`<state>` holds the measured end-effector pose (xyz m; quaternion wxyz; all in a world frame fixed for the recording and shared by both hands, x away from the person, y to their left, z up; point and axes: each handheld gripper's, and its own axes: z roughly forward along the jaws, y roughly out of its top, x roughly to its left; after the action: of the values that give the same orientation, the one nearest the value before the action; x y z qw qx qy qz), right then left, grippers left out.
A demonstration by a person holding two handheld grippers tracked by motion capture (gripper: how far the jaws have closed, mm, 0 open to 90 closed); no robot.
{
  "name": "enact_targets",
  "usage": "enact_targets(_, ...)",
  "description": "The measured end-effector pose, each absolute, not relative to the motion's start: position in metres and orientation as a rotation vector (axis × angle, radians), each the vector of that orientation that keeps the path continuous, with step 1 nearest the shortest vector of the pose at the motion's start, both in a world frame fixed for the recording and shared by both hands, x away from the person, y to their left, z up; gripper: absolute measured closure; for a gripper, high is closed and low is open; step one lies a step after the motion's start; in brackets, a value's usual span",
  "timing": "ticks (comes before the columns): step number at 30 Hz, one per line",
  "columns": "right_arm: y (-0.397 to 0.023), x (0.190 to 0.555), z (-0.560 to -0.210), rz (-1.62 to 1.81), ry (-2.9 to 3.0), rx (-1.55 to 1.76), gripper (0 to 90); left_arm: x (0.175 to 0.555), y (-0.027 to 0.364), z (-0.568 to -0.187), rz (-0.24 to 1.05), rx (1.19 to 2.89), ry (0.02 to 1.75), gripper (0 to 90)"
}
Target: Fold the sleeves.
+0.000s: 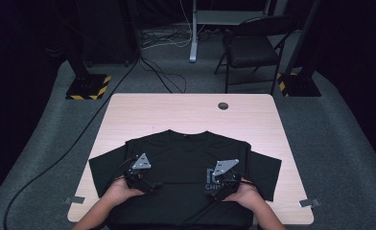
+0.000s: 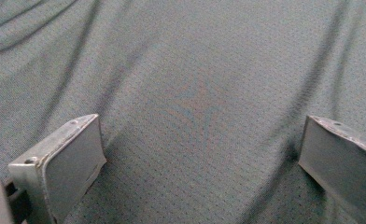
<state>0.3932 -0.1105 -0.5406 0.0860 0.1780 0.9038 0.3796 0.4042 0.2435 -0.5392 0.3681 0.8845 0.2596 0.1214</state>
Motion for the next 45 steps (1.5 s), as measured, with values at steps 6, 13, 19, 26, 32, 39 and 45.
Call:
enact_targets(6, -0.1105, 0.3932, -0.5406, 1.131, 2.693, 0.53, 0.0, 0.4046, 0.2437, -0.5391, 0.317, 2.27, 0.679, 0.0)
enact_targets(13, -0.1106, 0.3931, -0.5406, 1.129, 2.69, 0.537, 0.0, 0.4059, 0.2429, -0.5391, 0.318, 2.267, 0.685, 0.1)
enact_targets(19, -0.1104, 0.3929, -0.5407, 1.129, 2.686, 0.545, 0.0, 0.4056, 0.243, -0.5391, 0.319, 2.267, 0.685, 0.2)
enact_targets(26, -0.1104, 0.3928, -0.5406, 1.129, 2.686, 0.548, 0.0, 0.4053, 0.2436, -0.5386, 0.317, 2.263, 0.693, 1.4)
enact_targets(32, -0.1104, 0.3928, -0.5406, 1.13, 2.685, 0.548, 0.0, 0.4043, 0.2434, -0.5371, 0.316, 2.271, 0.693, 4.2)
enact_targets(39, -0.1104, 0.3928, -0.5406, 1.13, 2.685, 0.549, 0.0, 0.4045, 0.2447, -0.5348, 0.311, 2.276, 0.698, 8.3)
enact_targets(45, -0.1104, 0.3928, -0.5406, 1.13, 2.685, 0.549, 0.0, 0.4057, 0.2474, -0.5322, 0.293, 2.276, 0.721, 11.7)
